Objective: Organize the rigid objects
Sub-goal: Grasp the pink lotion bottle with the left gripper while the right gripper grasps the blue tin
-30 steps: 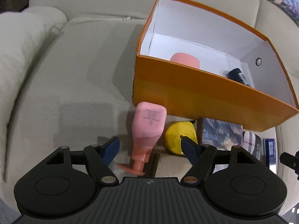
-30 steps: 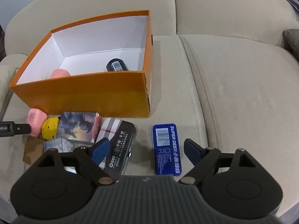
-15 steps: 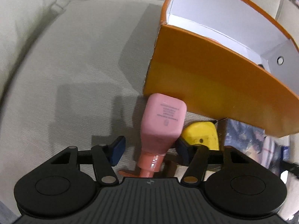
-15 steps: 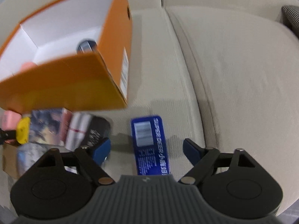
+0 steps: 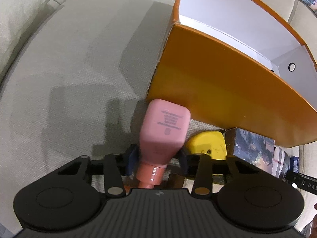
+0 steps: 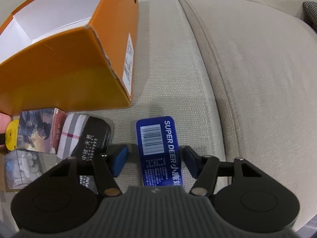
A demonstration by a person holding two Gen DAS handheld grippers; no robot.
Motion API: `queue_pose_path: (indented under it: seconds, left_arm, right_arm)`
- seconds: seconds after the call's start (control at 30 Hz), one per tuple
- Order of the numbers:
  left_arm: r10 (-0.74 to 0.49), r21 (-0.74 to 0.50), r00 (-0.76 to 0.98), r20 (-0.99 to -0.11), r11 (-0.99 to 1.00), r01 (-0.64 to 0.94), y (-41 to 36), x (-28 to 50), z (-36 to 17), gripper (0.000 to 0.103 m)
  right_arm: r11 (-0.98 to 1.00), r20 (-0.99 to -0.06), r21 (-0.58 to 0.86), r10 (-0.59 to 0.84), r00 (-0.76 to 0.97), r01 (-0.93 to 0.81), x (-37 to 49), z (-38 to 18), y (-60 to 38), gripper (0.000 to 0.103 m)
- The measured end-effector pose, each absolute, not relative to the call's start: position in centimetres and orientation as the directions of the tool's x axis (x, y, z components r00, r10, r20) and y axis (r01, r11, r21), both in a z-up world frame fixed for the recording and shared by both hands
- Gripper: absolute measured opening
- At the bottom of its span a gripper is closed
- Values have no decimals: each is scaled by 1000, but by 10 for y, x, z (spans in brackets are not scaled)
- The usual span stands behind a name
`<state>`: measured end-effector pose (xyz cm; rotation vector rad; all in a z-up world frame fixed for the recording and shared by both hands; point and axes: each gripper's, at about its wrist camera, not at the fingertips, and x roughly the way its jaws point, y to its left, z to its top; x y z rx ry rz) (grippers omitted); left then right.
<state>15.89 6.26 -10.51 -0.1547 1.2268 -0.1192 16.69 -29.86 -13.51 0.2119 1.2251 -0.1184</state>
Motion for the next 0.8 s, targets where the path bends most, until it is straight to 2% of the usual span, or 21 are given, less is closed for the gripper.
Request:
queue_pose_path:
  seconds: [0.03, 0.07, 0.5, 0.8]
  left_arm:
    - [-188, -198, 333, -924, 980, 4, 65, 159, -105, 45]
    - [-194, -206, 335, -922, 979, 0, 67, 159, -104, 45]
    - [-209, -237, 347, -914, 971, -40, 87, 144, -90, 44]
    - [-227, -256, 370, -901, 966, -30, 88, 130, -72, 42]
  right_arm:
    - [974, -941, 99, 25, 336, 205, 166, -134, -299, 50]
    - [974, -940, 104, 29, 340, 203, 165, -133, -299, 49]
    - [966, -927, 165, 84, 365, 198, 151, -117, -305, 48]
    - [937, -913, 238, 126, 389, 256, 140, -112, -324, 48]
